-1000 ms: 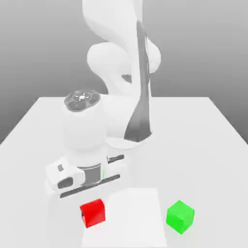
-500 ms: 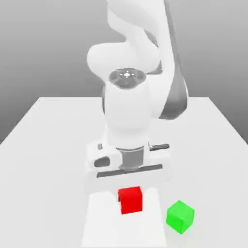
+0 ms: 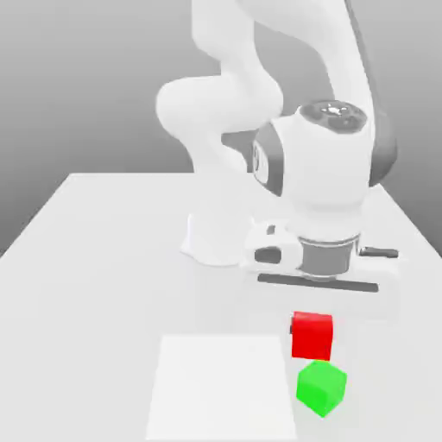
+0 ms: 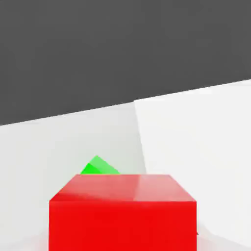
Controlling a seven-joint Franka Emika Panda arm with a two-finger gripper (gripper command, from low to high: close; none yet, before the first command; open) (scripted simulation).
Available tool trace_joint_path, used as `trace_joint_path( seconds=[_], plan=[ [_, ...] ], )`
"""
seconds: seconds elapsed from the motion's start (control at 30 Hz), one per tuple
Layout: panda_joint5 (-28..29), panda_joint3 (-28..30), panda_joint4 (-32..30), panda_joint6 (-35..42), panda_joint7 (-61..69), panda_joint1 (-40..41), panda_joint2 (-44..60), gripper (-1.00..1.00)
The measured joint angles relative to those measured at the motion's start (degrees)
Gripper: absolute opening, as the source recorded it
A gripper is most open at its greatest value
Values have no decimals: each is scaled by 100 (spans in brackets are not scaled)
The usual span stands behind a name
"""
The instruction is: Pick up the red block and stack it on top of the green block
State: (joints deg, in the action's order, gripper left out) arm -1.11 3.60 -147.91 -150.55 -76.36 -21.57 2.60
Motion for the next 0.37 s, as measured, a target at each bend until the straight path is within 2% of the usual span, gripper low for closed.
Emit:
trace_joint_path(
  seconds=[0.07,0.23,0.27,0.37],
  plan=[
    [54,-34,0,-39,-419,-92,35,-100],
    [-45,-62,39,-839,-481,-86,871,-100],
    [-64,-77,42,-950,-468,-78,989,100],
    [-64,-77,42,-950,-468,-78,989,100]
  ],
)
